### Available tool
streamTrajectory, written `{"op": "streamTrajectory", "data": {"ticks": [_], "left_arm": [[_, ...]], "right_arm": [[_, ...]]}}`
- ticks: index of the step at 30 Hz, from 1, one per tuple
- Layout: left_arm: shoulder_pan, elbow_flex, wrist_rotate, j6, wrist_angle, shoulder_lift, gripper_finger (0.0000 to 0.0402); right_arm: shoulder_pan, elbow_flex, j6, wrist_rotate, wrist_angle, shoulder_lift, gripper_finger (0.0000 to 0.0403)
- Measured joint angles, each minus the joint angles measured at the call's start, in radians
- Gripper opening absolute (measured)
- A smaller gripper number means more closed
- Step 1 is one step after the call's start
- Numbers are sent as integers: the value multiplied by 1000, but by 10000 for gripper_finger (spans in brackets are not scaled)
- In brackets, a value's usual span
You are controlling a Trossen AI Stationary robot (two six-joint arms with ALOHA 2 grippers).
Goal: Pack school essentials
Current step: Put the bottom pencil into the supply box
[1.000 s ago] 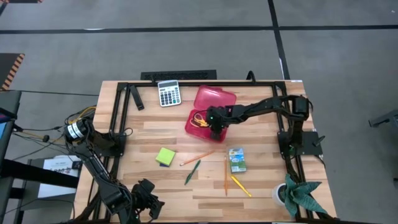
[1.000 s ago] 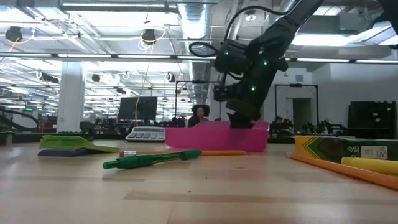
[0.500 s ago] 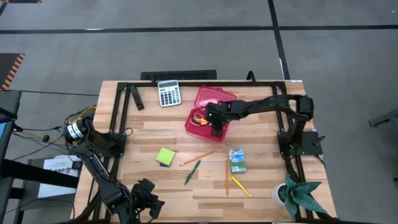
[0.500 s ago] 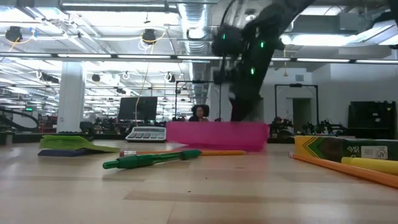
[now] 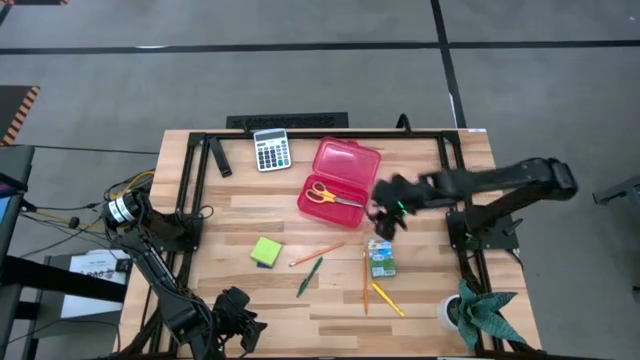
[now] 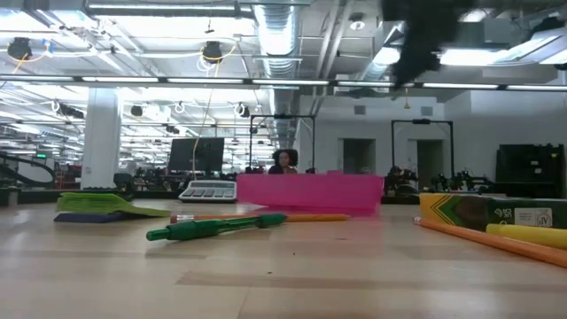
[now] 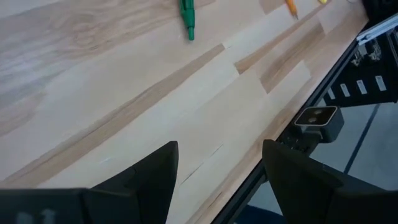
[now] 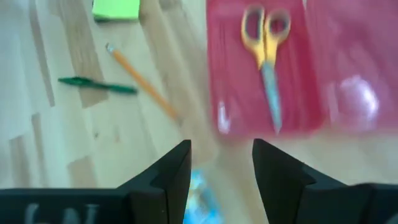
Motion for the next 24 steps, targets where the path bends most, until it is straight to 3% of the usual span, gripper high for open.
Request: {"op": "streamTrajectory", "data": {"ticks": [5,13,19,24], "left_arm": [[0,0,-12,7,2,0,229],[0,0,-20,26,2,0,229],[0,0,-20,25,7,0,229],[0,0,-31,24,34,0,229]], "right_arm": [[236,-115,347,124,-23,-16,176],[412,-103,685,126,-314,49,191],[323,-147,730,149,-276,-15,240],[197,-324,683,73,-17,-184,248]]}}
